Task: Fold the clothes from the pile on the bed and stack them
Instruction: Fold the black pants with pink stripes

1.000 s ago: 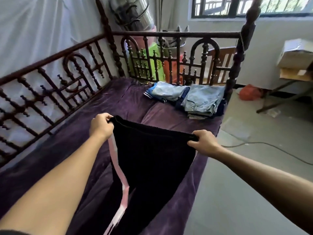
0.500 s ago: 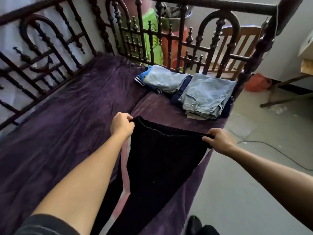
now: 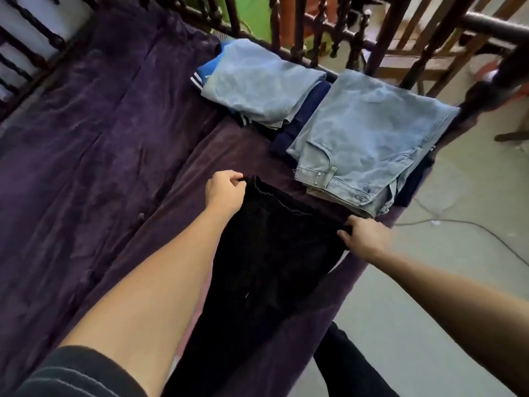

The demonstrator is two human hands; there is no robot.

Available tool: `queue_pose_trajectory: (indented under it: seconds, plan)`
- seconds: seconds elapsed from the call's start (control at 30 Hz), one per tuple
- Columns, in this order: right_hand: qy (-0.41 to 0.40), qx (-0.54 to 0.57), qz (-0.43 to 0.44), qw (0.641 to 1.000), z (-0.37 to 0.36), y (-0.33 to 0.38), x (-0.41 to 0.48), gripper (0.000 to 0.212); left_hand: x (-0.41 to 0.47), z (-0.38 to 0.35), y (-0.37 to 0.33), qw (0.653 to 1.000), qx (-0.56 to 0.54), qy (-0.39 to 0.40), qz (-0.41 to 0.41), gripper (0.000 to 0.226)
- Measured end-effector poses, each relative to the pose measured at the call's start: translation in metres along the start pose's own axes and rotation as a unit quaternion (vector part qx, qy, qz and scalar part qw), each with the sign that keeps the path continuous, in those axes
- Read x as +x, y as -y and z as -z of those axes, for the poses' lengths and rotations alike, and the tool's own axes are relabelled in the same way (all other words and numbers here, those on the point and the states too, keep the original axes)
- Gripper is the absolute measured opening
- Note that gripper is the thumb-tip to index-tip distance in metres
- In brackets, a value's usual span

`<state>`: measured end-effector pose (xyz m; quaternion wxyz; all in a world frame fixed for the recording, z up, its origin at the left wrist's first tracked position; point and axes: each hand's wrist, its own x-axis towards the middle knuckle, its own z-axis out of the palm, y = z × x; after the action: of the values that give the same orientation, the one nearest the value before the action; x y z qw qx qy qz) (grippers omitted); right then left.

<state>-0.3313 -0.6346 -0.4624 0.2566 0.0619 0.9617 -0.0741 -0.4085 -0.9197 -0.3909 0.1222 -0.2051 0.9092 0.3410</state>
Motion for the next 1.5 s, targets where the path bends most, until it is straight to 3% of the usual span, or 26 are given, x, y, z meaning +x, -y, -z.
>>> queue_pose_trajectory:
  seconds: [0.17,0.4,0.73,0.83,1.0,1.1,1.2,1.27,1.33,1.43,1.5]
  plan:
    - [0.074,-0.057,0.056,0.994,-0.024,0.007,0.014,0.040,0.006,-0.030,0.020,0.996,0.004,0.070,0.062,0.046]
    - [0.039,-0.125,0.227,0.965,-0.014,0.071,0.008,0.047,-0.059,0.017,0.119,0.977,0.011,0.013,0.212,0.035]
    - [0.156,-0.186,0.407,0.881,-0.061,0.226,-0.039,0.030,-0.243,0.057,0.297,0.910,-0.023,-0.057,0.410,0.019]
    - [0.184,-0.227,0.449,0.845,-0.097,0.258,-0.069,0.028,-0.295,0.049,0.352,0.904,0.032,-0.027,0.426,0.025]
    - [0.186,-0.255,0.495,0.810,-0.169,0.303,-0.116,0.030,-0.349,0.036,0.448,0.903,0.212,0.042,0.371,0.055]
    - [0.139,-0.259,0.507,0.810,-0.214,0.331,-0.137,0.051,-0.362,0.030,0.505,0.893,0.270,0.054,0.357,0.077]
    - [0.115,-0.318,0.480,0.810,-0.247,0.356,-0.151,0.066,-0.373,0.032,0.555,0.883,0.290,0.049,0.366,0.069]
    - [0.092,-0.326,0.466,0.817,-0.264,0.368,-0.152,0.049,-0.379,0.039,0.582,0.890,0.286,0.022,0.355,0.046]
    - [0.069,-0.279,0.446,0.848,-0.270,0.378,-0.152,0.030,-0.380,0.051,0.605,0.914,0.252,-0.025,0.319,0.024]
    - [0.011,-0.173,0.423,0.889,-0.257,0.400,-0.154,0.024,-0.371,0.089,0.621,0.939,0.098,-0.140,0.298,0.010]
    - [-0.037,-0.144,0.418,0.896,-0.240,0.426,-0.154,0.024,-0.352,0.126,0.627,0.921,-0.011,-0.225,0.318,0.009]
